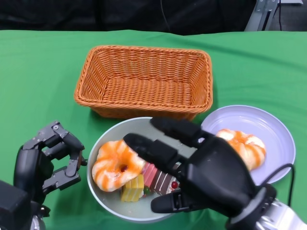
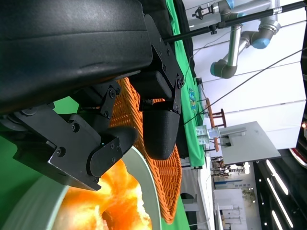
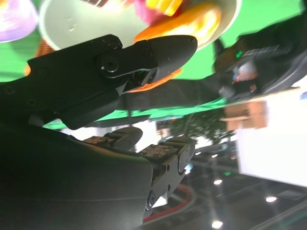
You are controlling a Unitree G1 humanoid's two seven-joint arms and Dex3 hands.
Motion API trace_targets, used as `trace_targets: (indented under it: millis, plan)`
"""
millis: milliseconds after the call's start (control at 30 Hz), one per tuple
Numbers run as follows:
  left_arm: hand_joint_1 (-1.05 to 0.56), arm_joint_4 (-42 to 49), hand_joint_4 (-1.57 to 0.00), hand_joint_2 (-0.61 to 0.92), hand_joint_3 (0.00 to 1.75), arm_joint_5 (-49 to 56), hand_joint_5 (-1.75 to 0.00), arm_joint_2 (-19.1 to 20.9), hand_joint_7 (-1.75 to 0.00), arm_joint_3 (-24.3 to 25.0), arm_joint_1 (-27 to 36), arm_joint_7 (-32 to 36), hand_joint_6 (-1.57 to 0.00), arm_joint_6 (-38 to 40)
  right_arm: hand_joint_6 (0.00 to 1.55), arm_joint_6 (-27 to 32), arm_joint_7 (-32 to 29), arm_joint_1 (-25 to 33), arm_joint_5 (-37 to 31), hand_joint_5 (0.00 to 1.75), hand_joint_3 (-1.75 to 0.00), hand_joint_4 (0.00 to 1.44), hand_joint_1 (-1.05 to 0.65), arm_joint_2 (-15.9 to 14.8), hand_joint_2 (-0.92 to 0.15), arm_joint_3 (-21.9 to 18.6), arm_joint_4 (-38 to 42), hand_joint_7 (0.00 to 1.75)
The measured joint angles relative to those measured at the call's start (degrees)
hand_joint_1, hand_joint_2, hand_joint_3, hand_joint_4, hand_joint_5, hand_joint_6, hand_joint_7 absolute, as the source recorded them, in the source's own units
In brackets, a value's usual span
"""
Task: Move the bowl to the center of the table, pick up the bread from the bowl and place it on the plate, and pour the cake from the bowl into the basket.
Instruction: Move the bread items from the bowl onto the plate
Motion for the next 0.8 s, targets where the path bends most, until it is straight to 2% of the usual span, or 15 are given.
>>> trace_targets:
  millis: [33, 100, 200, 267, 333, 400, 567, 667, 700, 733, 800]
  plan:
    - [-0.34, -0.4, -0.75, 0.88, 0.22, 0.0, -1.73, 0.0, -1.43, -0.1, 0.1, 0.0, -0.75, 0.7, 0.41, -0.6, 0.0, -0.6, -0.1, 0.11, -0.03, 0.39, -0.87, 0.2, -0.87, 0.7, 1.3, 0.02]
    - [-0.3, -1.6, -0.74, 0.91, 0.12, -2.1, -1.74, -0.1, -1.45, -0.3, 0.5, -1.4, -0.71, 2.7, 0.42, -2.0, -0.5, -2.0, -1.3, 0.12, -0.01, 0.43, -0.85, 0.8, -0.85, 2.0, 4.5, 0.01]
    - [-0.19, -3.5, -0.76, 0.9, 0.08, -5.6, -1.74, -0.9, -1.46, -0.3, 0.8, -3.4, -0.72, 5.9, 0.42, -3.3, -2.1, -5.2, -4.3, 0.12, -0.01, 0.44, -0.78, 1.2, -0.85, 3.9, 10.9, 0.01]
    - [-0.17, -4.7, -0.77, 0.89, 0.08, -7.9, -1.75, -1.3, -1.46, -0.1, 0.9, -4.5, -0.73, 8.0, 0.42, -3.6, -3.4, -7.4, -5.1, 0.11, 0.0, 0.44, -0.76, 1.4, -0.85, 4.7, 14.2, 0.01]
    - [-0.09, -6.0, -0.81, 0.79, 0.48, -9.3, -1.66, -1.6, -1.47, 0.0, 1.3, -5.0, -0.74, 10.4, 0.48, -4.0, -5.7, -9.4, -6.5, 0.13, 0.0, 0.47, -0.72, 2.0, -0.83, 5.5, 17.4, 0.03]
    - [-0.06, -7.1, -0.84, 0.73, 0.67, -9.7, -1.6, -2.0, -1.44, 0.0, 1.7, -5.0, -0.76, 11.6, 0.53, -3.8, -8.0, -11.1, -7.9, 0.14, 0.0, 0.48, -0.69, 3.0, -0.82, 6.5, 21.4, 0.05]
    - [-0.09, -8.1, -0.83, 0.82, 0.5, -10.8, -1.63, -2.7, -1.44, 0.3, 2.1, -5.7, -0.78, 12.4, 0.52, -3.4, -12.9, -13.5, -9.5, 0.13, 0.0, 0.45, -0.67, 4.8, -0.81, 8.7, 27.8, 0.02]
    - [-0.15, -8.1, -0.8, 0.71, 0.58, -11.4, -1.7, -2.8, -1.49, 0.7, 2.2, -6.7, -0.75, 13.3, 0.51, -2.8, -16.1, -14.5, -10.4, 0.15, -0.01, 0.48, -0.66, 5.5, -0.82, 9.6, 30.8, 0.0]
    - [-0.19, -8.1, -0.8, 0.72, 0.53, -11.4, -1.72, -2.8, -1.52, 0.8, 2.2, -7.0, -0.74, 13.3, 0.51, -2.6, -18.0, -15.0, -10.7, 0.16, -0.01, 0.5, -0.65, 6.0, -0.83, 9.8, 32.3, 0.01]
    - [-0.26, -8.1, -0.82, 0.78, 0.38, -10.8, -1.74, -2.8, -1.55, 0.9, 2.2, -6.9, -0.74, 13.0, 0.53, -2.4, -19.9, -15.7, -11.0, 0.17, -0.01, 0.5, -0.61, 6.4, -0.84, 10.0, 33.9, 0.01]
    - [-0.3, -8.0, -0.83, 0.84, 0.24, -8.6, -1.74, -2.8, -1.61, 0.9, 2.2, -5.9, -0.72, 11.3, 0.55, -2.3, -22.7, -17.3, -11.2, 0.18, -0.01, 0.5, -0.57, 7.4, -0.84, 10.1, 36.8, 0.02]
